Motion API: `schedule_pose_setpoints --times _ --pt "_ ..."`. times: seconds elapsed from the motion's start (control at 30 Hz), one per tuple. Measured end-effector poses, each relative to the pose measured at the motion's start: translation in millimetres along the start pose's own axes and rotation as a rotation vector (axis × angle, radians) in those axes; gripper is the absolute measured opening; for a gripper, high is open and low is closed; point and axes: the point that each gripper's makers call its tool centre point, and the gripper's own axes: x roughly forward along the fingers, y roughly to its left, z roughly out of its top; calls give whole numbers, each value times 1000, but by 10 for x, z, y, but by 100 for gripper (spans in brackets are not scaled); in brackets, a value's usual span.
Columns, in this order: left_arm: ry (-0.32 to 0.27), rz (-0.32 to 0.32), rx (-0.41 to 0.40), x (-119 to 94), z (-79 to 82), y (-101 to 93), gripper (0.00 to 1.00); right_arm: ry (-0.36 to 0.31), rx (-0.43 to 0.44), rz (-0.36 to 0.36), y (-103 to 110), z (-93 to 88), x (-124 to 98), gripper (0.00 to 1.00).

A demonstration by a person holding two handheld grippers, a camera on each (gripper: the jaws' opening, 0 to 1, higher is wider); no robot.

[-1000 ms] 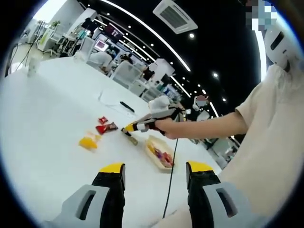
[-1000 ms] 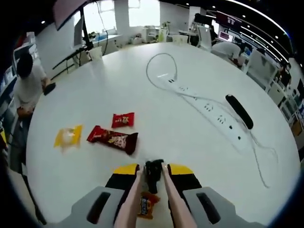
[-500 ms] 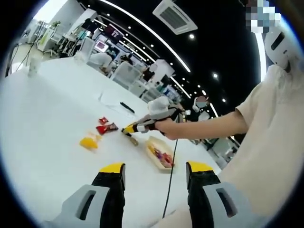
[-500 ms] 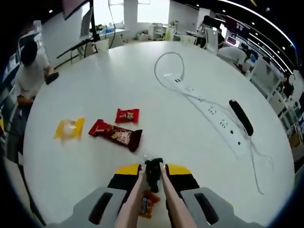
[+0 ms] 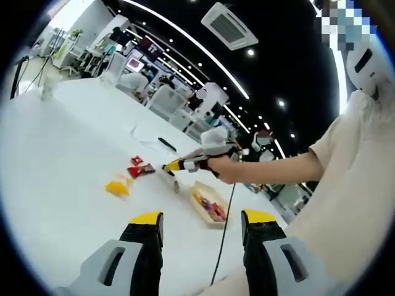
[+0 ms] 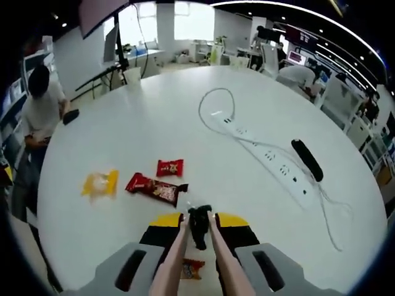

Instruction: Place the target food into the container with the food tongs after gripping and lifting it, then release it inside without dropping or visibly crushing the food.

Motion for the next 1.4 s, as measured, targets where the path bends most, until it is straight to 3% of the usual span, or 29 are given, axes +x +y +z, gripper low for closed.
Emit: schedule_pose_setpoints --times 0.6,0.83,1.1,1.4 --pt "-4 -20 23 -9 -25 -127 50 -94 55 -12 -61 133 -343 19" --pt "-3 -31 39 -19 -26 -179 50 -129 57 -24 -54 175 -616 19" --pt "4 -56 58 -13 -66 -302 50 -146 59 -41 -103 97 -830 19" --pt "15 -76 75 -29 -119 -416 50 -155 70 -66 23 -34 -1145 19"
